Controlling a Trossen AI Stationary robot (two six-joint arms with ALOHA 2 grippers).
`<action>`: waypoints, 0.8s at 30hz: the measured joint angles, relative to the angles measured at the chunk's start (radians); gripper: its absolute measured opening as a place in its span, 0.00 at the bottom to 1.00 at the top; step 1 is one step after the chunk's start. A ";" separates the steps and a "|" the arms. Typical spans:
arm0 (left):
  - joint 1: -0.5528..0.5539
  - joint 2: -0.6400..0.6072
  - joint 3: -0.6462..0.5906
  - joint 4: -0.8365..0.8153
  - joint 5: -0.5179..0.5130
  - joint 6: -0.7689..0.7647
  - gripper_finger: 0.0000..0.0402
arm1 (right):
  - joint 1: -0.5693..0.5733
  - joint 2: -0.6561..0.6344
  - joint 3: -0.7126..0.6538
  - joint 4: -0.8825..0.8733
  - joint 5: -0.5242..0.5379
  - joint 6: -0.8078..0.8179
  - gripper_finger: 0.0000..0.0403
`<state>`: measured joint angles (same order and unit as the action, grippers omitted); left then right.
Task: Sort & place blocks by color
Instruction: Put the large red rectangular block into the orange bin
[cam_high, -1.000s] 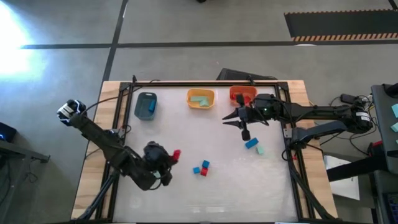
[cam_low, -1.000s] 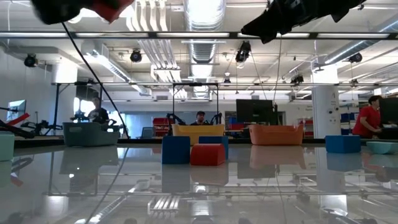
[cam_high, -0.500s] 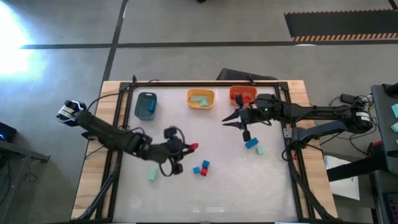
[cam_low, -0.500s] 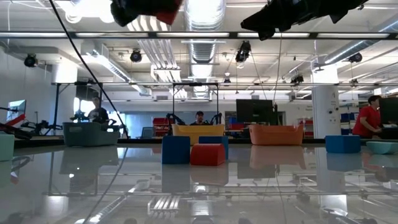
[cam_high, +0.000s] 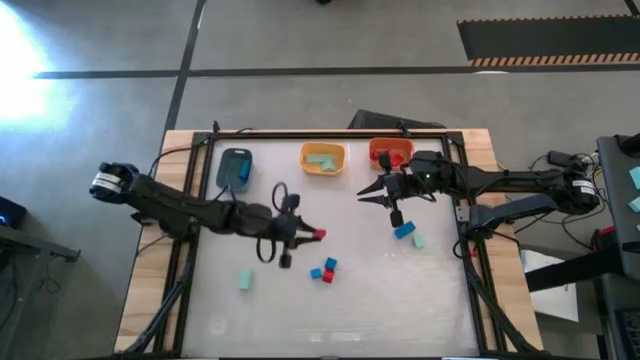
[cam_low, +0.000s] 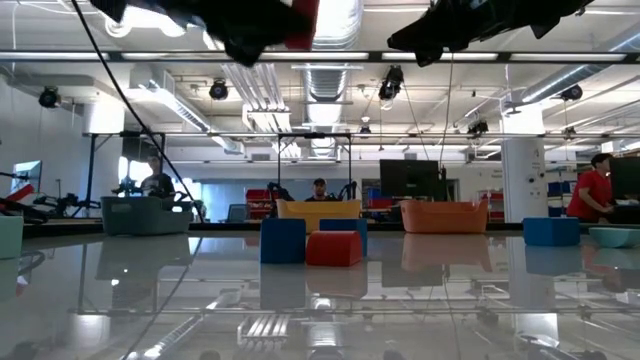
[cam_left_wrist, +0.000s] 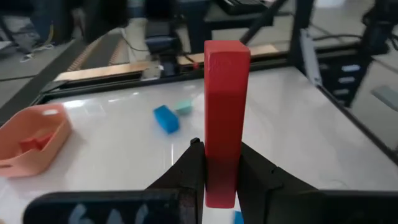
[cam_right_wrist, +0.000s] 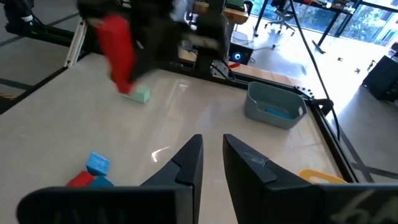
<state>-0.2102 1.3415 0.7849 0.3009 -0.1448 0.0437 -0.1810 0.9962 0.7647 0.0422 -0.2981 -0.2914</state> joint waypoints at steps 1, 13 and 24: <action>0.023 0.000 -0.030 0.046 0.019 -0.001 0.10 | 0.000 0.000 0.000 0.000 0.000 0.000 0.13; 0.236 0.000 -0.226 0.355 0.162 -0.012 0.10 | 0.000 0.000 0.000 0.000 0.002 -0.011 0.13; 0.237 -0.001 -0.229 0.362 0.162 -0.011 0.10 | 0.000 0.008 -0.006 0.012 -0.002 -0.027 0.13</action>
<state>0.0273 1.3407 0.5564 0.6632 0.0170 0.0324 -0.1810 1.0045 0.7590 0.0540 -0.3001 -0.3185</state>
